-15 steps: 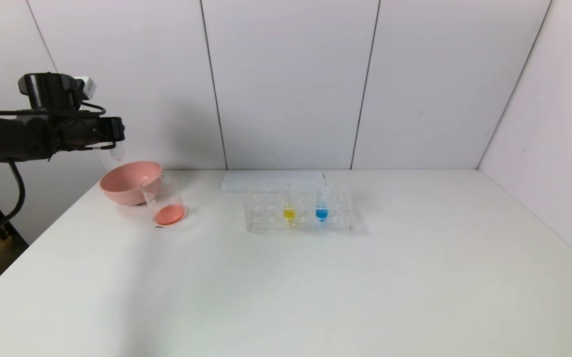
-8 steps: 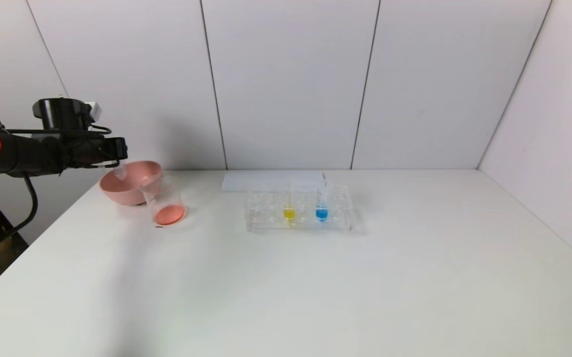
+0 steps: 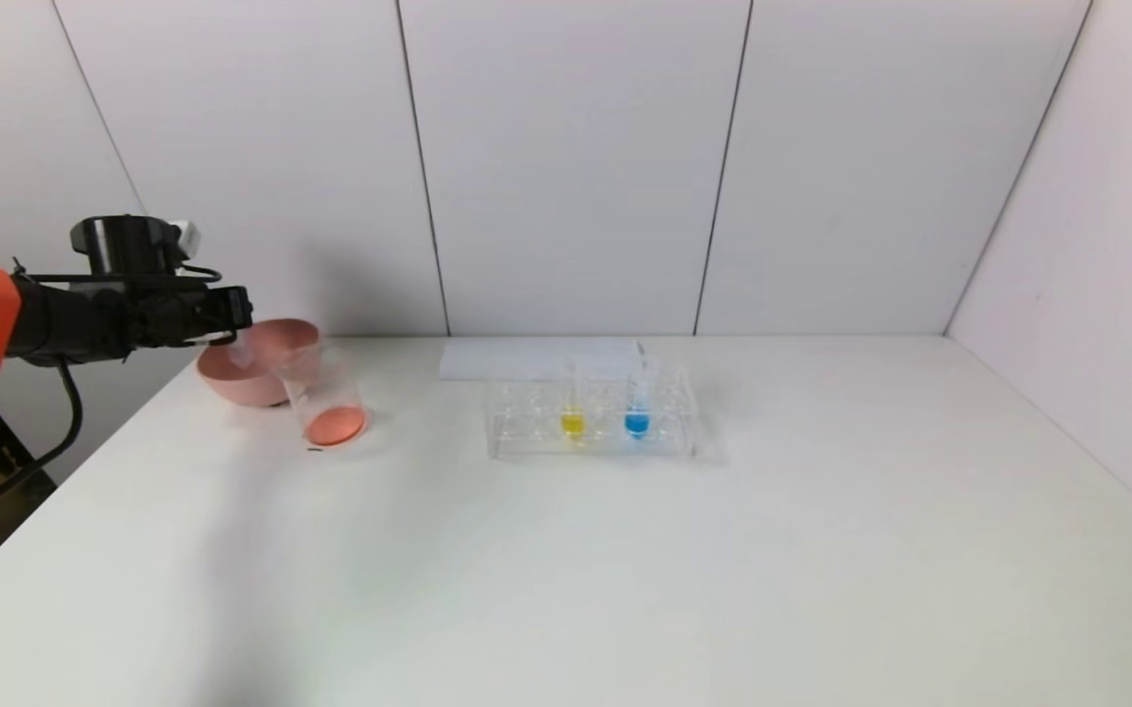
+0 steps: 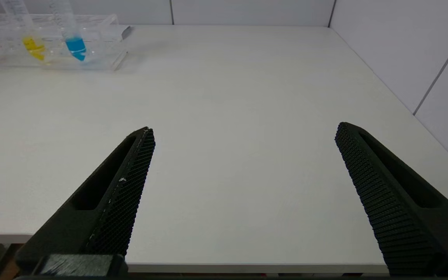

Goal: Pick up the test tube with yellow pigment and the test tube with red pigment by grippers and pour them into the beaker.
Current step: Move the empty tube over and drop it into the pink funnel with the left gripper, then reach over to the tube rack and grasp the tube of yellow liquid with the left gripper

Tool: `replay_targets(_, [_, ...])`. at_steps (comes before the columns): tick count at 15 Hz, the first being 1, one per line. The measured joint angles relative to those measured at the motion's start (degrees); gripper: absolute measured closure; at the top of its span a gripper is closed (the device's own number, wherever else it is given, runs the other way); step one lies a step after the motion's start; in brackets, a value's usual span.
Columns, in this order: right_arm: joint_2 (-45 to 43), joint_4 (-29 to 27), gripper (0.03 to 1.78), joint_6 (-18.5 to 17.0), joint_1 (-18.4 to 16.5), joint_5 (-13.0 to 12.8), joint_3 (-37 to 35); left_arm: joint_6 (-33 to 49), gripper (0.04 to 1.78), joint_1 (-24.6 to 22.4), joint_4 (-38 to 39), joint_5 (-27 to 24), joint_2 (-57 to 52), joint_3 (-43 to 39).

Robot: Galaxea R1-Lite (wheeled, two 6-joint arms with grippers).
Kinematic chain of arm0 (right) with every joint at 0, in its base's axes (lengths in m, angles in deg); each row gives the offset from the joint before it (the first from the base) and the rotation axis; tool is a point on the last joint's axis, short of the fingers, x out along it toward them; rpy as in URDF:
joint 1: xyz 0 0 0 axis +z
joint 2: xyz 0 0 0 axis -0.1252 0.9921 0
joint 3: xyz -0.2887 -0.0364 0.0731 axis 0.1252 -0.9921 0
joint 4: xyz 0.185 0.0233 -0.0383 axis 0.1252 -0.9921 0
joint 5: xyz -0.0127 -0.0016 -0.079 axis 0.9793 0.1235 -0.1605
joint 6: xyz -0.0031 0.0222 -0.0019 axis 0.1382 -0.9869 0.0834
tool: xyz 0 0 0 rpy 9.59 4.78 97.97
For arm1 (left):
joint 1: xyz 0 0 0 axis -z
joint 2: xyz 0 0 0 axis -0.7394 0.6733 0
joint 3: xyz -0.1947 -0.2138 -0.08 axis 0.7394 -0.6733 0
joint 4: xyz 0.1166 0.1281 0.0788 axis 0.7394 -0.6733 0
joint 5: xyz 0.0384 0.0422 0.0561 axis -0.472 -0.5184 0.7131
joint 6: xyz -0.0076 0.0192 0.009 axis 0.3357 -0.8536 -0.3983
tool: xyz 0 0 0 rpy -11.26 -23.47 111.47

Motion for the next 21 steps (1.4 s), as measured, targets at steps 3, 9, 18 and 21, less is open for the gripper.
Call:
replay_targets(3, [0.0,0.0,0.11,0.02,0.0,0.02,0.0,-0.05,1.37,-0.99,0.13,-1.68,1.08,0.8])
replay_targets(9, [0.0,0.0,0.11,0.0,0.0,0.02,0.0,-0.05,0.96,-1.79,0.02,-2.32,1.77,1.74])
replay_targets(18, [0.0,0.0,0.11,0.0,0.0,0.0,0.0,-0.91,0.05,-1.89,2.54,-2.38,-2.19,-1.22])
replay_targets(21, [0.0,0.0,0.11,0.0,0.0,0.0,0.0,-1.95,0.05,-1.67,3.5,-2.27,-5.21,-2.38])
